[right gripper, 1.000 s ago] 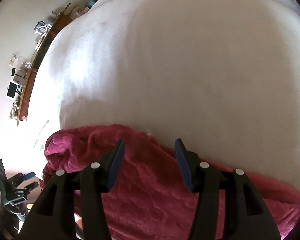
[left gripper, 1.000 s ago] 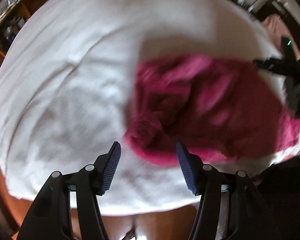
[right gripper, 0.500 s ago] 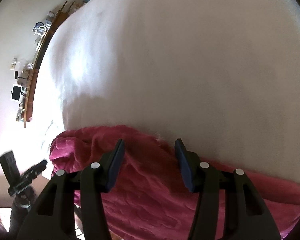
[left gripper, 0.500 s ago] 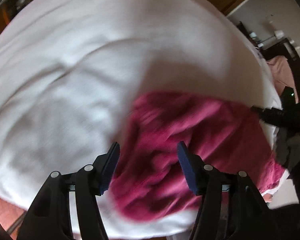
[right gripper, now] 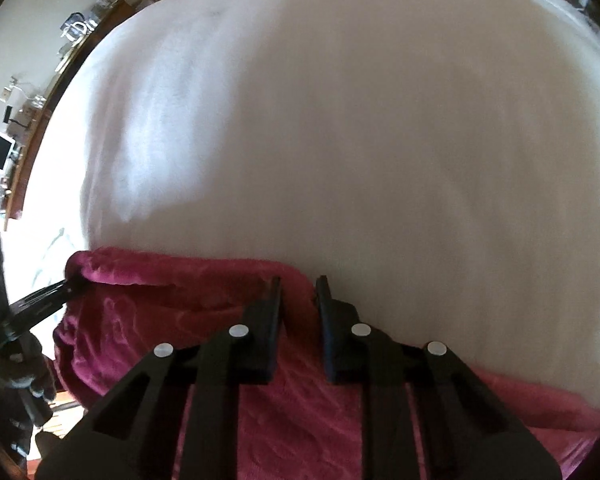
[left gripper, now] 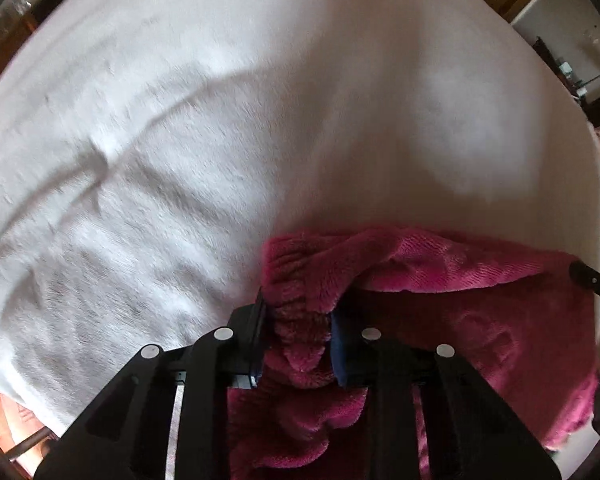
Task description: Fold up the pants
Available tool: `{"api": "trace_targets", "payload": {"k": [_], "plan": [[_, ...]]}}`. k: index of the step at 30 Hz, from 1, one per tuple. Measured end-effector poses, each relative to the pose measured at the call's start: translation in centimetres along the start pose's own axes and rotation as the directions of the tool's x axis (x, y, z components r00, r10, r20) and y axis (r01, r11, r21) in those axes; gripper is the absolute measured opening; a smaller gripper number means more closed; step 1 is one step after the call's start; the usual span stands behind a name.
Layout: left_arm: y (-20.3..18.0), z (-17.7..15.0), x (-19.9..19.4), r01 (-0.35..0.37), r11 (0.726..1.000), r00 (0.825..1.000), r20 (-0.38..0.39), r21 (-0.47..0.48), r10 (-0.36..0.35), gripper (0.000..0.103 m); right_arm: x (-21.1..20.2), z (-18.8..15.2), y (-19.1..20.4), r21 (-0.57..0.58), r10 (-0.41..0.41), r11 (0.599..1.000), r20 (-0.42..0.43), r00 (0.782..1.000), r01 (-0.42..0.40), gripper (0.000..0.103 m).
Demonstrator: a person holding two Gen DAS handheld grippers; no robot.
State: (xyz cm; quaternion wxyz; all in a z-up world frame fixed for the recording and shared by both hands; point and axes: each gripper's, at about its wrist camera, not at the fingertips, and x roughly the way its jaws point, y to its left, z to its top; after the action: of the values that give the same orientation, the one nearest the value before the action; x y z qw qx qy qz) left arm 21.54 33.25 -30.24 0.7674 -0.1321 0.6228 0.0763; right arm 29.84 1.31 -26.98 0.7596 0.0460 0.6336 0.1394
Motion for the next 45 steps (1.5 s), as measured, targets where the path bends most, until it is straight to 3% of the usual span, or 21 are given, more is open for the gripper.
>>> {"api": "trace_targets", "payload": {"k": [3, 7, 9, 11, 17, 26, 27, 31, 34, 37, 38, 39, 42, 45], "plan": [[0.1, 0.0, -0.3, -0.008, 0.999, 0.999, 0.034, -0.051, 0.01, 0.026, 0.8, 0.0, -0.3, 0.025, -0.01, 1.0, -0.005, 1.0, 0.01, 0.018], [-1.0, -0.4, -0.2, -0.064, 0.998, 0.997, 0.034, 0.025, 0.063, 0.029, 0.1, -0.5, -0.9, 0.049, 0.011, 0.999, 0.019, 1.0, -0.012, 0.03], [-1.2, -0.5, -0.2, -0.07, 0.997, 0.997, 0.022, 0.034, 0.069, 0.032, -1.6, -1.0, -1.5, 0.05, 0.004, 0.999, 0.061, 0.998, -0.007, 0.035], [-1.0, -0.6, -0.5, -0.083, 0.996, 0.996, 0.026, 0.029, 0.082, 0.046, -3.1, -1.6, -2.2, 0.059, 0.0, 0.998, 0.095, 0.995, -0.006, 0.042], [-1.5, -1.4, -2.9, -0.145, 0.989, 0.988, 0.061, 0.031, 0.143, 0.052, -8.3, -6.4, -7.6, 0.134, -0.047, 0.991, 0.166, 0.985, 0.025, 0.049], [-6.8, -5.0, -9.3, -0.337, 0.934, 0.925, 0.23, 0.121, 0.303, 0.062, -14.9, -18.0, -20.6, 0.372, -0.174, 0.922, 0.152, 0.973, 0.107, 0.049], [-8.4, -6.6, -10.3, -0.347, 0.929, 0.92, 0.24, 0.128, 0.31, 0.063, -15.8, -19.1, -22.0, 0.394, -0.195, 0.912, 0.158, 0.968, 0.119, 0.049], [-11.7, -7.8, -10.3, -0.368, 0.92, 0.908, 0.265, 0.136, 0.324, 0.066, -20.5, -23.6, -28.3, 0.483, -0.314, 0.854, 0.189, 0.93, 0.191, 0.049], [-15.6, -9.2, -11.2, -0.349, 0.925, 0.915, 0.268, 0.148, 0.302, 0.066, -23.7, -26.4, -32.5, 0.546, -0.4, 0.804, 0.203, 0.894, 0.236, 0.049], [-19.6, -11.3, -10.6, -0.304, 0.932, 0.934, 0.256, 0.198, 0.251, 0.066, -26.1, -28.6, -36.2, 0.599, -0.476, 0.751, 0.199, 0.857, 0.278, 0.05], [-21.6, -12.4, -10.3, -0.281, 0.932, 0.943, 0.245, 0.228, 0.224, 0.066, -26.6, -29.3, -37.3, 0.609, -0.489, 0.74, 0.198, 0.849, 0.284, 0.055], [-22.8, -13.0, -10.0, -0.267, 0.931, 0.948, 0.24, 0.247, 0.208, 0.066, -26.8, -30.1, -37.9, 0.614, -0.494, 0.736, 0.199, 0.846, 0.286, 0.061], [-27.9, -15.3, -9.0, -0.208, 0.927, 0.966, 0.214, 0.312, 0.145, 0.066, -26.8, -30.8, -40.6, 0.602, -0.49, 0.742, 0.187, 0.851, 0.295, 0.062], [-32.5, -16.6, -7.3, -0.161, 0.915, 0.977, 0.19, 0.37, 0.095, 0.07, -25.0, -30.3, -42.7, 0.569, -0.43, 0.778, 0.171, 0.886, 0.267, 0.062]]}}
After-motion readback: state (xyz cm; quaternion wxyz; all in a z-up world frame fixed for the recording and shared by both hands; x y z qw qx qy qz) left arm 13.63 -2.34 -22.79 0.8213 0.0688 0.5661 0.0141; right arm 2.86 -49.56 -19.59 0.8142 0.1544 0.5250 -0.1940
